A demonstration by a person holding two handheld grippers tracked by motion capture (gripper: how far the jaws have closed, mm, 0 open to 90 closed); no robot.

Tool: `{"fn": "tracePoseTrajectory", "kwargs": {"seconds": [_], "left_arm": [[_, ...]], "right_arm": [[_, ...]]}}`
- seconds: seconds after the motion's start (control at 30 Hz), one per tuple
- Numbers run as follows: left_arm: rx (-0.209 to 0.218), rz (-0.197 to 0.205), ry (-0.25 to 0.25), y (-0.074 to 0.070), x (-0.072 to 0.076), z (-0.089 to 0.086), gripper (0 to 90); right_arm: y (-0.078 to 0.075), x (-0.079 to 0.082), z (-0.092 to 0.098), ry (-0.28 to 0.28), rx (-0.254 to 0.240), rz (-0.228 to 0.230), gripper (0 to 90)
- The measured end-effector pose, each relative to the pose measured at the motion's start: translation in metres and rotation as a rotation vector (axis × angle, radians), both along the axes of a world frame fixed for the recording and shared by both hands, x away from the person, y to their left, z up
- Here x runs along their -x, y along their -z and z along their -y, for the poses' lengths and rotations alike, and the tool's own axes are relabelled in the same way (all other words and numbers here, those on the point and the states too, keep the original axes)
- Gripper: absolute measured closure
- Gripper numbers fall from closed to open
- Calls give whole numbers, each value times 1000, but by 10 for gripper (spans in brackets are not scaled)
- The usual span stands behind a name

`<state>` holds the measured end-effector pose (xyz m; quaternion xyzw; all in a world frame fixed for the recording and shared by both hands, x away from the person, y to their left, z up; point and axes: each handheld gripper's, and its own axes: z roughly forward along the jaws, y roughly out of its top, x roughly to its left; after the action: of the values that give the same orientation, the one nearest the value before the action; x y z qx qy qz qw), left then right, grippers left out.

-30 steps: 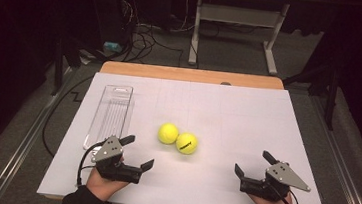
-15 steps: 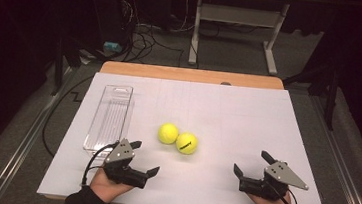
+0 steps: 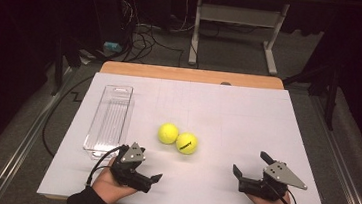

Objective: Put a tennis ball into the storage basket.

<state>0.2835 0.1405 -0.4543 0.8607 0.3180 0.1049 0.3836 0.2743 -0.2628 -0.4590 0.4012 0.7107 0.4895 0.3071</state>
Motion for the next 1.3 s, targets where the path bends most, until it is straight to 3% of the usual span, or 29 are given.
{"fn": "tracePoseTrajectory", "kwargs": {"seconds": [0.13,0.17,0.2,0.27,0.37,0.4,0.43,0.47,0.5,0.53,0.6,0.67,0.7,0.77,0.8,0.83,0.9,0.93,0.97,1.0,1.3], "left_arm": [[-33,-47,6,1,-1,3,7],[-33,-47,6,1,-1,3,7],[-68,-57,7,0,-2,5,7],[-98,-65,5,-1,-3,8,7],[-113,-80,2,-4,-4,11,7],[-160,-95,1,-8,-6,15,7],[-160,-95,1,-8,-6,15,7],[-200,-110,4,-12,-6,18,7],[-200,-110,4,-12,-6,18,8],[-244,-130,12,-17,-8,21,7],[-257,-145,20,-20,-8,23,7],[-318,-186,46,-25,-12,27,7],[-318,-186,46,-25,-12,27,7],[-374,-222,65,-30,-16,32,7],[-374,-222,65,-30,-16,32,7],[-393,-257,83,-32,-20,34,7],[-408,-266,90,-33,-22,35,7],[-442,-293,100,-34,-24,37,7],[-442,-293,100,-34,-24,37,7],[-482,-309,113,-36,-26,40,7],[-586,-348,149,-38,-34,50,7]], "right_arm": [[0,0,0,0,3,-3,0],[0,0,0,0,3,-3,0],[0,0,0,-1,0,-2,0],[-1,0,0,1,-1,-2,0],[-2,0,2,-3,-15,-7,0],[-2,0,2,-6,-12,-5,0],[-2,0,3,-8,-9,-6,0],[-2,1,3,-13,-11,-10,0],[-2,1,4,-16,-8,-8,0],[-2,2,5,-16,-7,-9,0],[-2,4,6,-17,-5,-7,0],[-3,5,8,-22,-7,-3,0],[-3,5,8,-22,-7,-3,0],[-3,6,10,-24,-7,0,0],[-3,6,10,-24,-7,0,0],[-3,7,11,-26,-10,1,0],[-4,8,11,-27,-10,2,0],[-4,8,11,-28,-11,1,0],[-4,8,11,-28,-11,1,0],[-4,9,11,-31,-13,4,0],[-5,10,10,-35,-16,5,0]]}}
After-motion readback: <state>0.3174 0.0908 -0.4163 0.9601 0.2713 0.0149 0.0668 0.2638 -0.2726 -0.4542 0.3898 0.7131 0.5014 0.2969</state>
